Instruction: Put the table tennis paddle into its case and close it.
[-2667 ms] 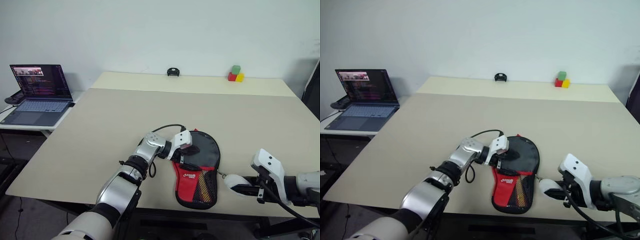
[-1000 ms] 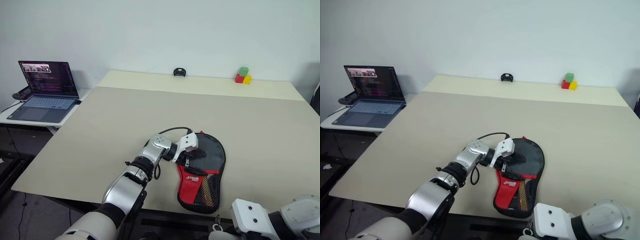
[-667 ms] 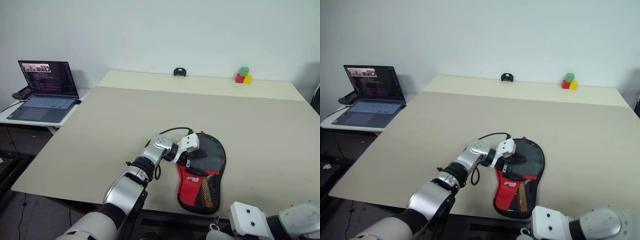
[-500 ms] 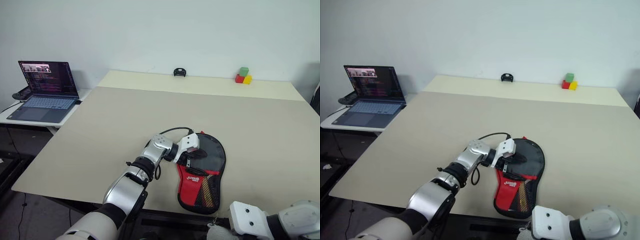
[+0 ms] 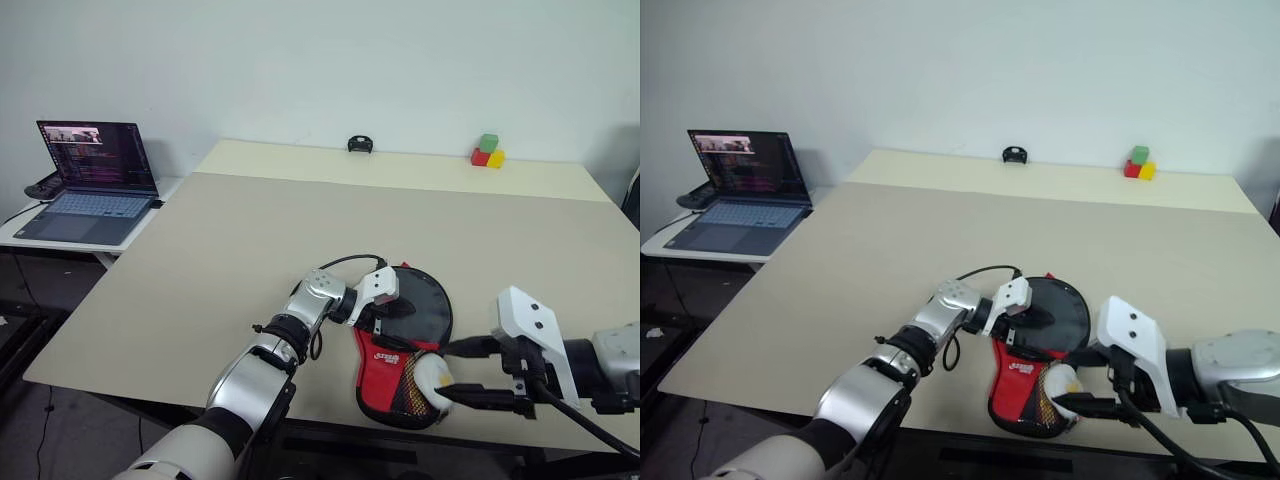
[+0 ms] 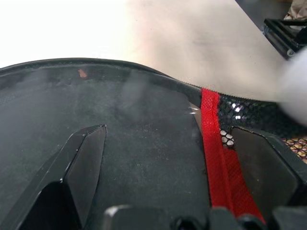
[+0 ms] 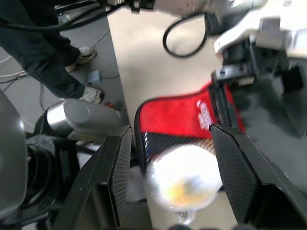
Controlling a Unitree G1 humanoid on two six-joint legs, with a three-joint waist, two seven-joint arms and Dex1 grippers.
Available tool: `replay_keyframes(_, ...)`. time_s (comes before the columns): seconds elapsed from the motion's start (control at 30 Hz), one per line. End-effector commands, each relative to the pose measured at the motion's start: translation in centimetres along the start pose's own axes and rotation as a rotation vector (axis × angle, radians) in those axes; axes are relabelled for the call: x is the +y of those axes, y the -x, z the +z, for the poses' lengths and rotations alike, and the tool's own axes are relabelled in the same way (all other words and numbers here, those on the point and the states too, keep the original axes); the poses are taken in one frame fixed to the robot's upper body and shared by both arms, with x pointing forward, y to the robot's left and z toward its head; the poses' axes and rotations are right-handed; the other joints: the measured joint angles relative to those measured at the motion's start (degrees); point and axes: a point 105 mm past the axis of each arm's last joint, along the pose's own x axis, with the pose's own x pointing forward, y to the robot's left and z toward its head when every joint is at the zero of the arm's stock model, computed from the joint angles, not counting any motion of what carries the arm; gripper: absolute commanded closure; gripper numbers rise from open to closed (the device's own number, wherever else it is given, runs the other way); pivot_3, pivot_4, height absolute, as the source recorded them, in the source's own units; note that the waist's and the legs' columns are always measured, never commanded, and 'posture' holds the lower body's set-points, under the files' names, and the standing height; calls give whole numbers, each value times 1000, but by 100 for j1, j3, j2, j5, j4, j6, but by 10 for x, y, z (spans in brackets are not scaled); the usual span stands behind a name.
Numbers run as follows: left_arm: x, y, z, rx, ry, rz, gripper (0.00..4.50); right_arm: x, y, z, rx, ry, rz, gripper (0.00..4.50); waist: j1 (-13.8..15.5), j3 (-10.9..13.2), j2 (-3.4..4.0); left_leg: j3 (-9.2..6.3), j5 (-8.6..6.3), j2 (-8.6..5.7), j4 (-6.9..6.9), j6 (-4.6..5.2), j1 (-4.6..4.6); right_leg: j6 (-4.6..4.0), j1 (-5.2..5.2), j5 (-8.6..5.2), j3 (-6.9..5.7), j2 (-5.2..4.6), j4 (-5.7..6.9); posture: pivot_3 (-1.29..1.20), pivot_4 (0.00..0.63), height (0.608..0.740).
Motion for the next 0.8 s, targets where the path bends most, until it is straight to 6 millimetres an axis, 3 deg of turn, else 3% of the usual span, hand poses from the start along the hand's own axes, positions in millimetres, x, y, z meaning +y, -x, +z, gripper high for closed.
replay_keyframes(0.03,-11,-2,-29,67,102,-16,0,7,1,1,-9,6,39,1506,-6,0,-1,0,0,0,0,0,0,0,0,0,0,0,1,0,150,740)
replay_keyframes(0.1,-10,-1,-29,63,99,-14,0,-1,0,0,-24,20,3,1129,-9,0,0,1,0,0,1,0,2,0,0,0,1,0,4,0,150,740)
replay_keyframes(0.17,-9,0,-27,55,93,-7,0,-14,0,-1,-46,23,-44,1129,-14,0,-1,2,0,1,1,0,4,1,0,0,2,1,4,0,150,740)
replay_keyframes(0.33,-3,17,-12,-8,43,24,0,-67,10,-8,-110,12,-251,1129,-39,6,-3,10,0,1,-1,0,5,2,-6,1,10,4,5,0,150,740)
replay_keyframes(0.43,-2,30,-4,-40,8,42,0,-83,14,-10,-139,0,-286,1129,-99,11,5,21,1,2,-5,-1,4,1,-20,1,25,7,17,0,150,740)
replay_keyframes(0.6,-4,70,19,-118,-45,137,0,-117,23,2,-274,56,-405,1129,-166,27,12,30,4,7,-25,-7,-6,-6,-52,-3,36,12,35,0,150,740)
replay_keyframes(0.67,-7,95,33,-175,-38,208,0,-132,27,10,-336,50,-448,1129,-187,30,14,39,10,6,-21,-17,-32,-8,-88,-5,44,9,55,0,150,740)
replay_keyframes(0.8,-18,127,56,-261,-4,310,0,-144,28,11,-357,64,-462,1129,-166,36,22,40,25,7,11,-42,-94,-9,-152,-4,46,9,90,0,150,740)
